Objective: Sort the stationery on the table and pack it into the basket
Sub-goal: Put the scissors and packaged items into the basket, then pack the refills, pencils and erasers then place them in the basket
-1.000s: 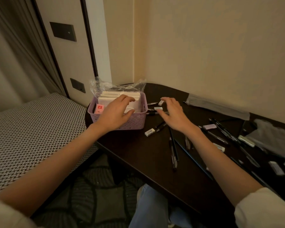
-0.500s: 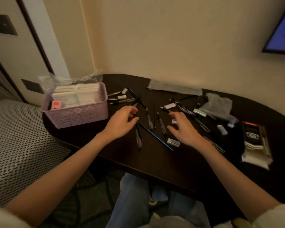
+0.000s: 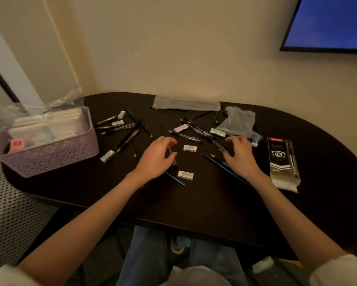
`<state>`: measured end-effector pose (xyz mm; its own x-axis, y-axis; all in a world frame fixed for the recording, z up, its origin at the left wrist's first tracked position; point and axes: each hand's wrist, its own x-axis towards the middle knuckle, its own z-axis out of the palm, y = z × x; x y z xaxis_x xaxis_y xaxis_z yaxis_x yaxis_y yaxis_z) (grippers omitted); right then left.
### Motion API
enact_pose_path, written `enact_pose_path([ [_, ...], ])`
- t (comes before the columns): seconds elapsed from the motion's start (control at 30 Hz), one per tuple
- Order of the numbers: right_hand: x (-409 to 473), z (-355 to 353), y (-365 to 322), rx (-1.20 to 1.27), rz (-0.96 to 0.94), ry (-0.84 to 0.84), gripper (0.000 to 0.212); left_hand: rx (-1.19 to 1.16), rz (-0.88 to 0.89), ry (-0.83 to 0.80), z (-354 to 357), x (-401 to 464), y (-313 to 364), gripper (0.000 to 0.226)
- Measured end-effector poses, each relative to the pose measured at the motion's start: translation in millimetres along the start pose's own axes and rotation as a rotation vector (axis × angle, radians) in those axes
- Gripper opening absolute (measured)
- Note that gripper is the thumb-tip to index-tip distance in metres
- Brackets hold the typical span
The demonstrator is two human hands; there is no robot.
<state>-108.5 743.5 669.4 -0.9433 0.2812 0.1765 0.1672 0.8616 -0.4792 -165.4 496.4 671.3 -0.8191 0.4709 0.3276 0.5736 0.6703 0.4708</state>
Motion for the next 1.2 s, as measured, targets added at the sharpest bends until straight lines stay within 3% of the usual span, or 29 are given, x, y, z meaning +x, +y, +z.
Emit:
enact_pose_path([
  [0.1,15,-8,14,-0.008,0.127,0.04,0.046,-0.013,0.013,0.016,10,14,7,0.038],
  [0.27,12,-12,36,-0.439,0.405,0.192,0.061,-0.04,0.047,0.013,28,30,15,0.038],
  [0.37,12,-17,49,-0.429,0.561,0.101,0.074,-0.084,0.034,-0.024,38,35,20,0.037],
  [0.6,4,-23,54,-0.348,0.629,0.115,0.088,-0.237,-0.026,-0.063,39,35,32,0.036],
  [0.67,-3,-29,44,-0.352,0.584,0.184,0.088,-0.286,-0.051,-0.059,34,32,34,0.033],
  [0.77,-16,-31,11,-0.296,0.293,0.324,0.084,-0.473,-0.14,-0.067,26,24,35,0.026],
  [0.83,-23,-26,-19,-0.097,0.092,0.234,0.081,-0.736,-0.242,-0.079,21,17,40,0.027],
  [0.93,-26,-14,-59,0.288,-0.034,0.041,0.072,-1.131,-0.394,-0.037,18,10,41,0.043],
  [1.2,-1,14,-128,0.497,-0.238,-0.201,0.063,-1.206,-0.427,0.262,2,12,-3,0.056],
])
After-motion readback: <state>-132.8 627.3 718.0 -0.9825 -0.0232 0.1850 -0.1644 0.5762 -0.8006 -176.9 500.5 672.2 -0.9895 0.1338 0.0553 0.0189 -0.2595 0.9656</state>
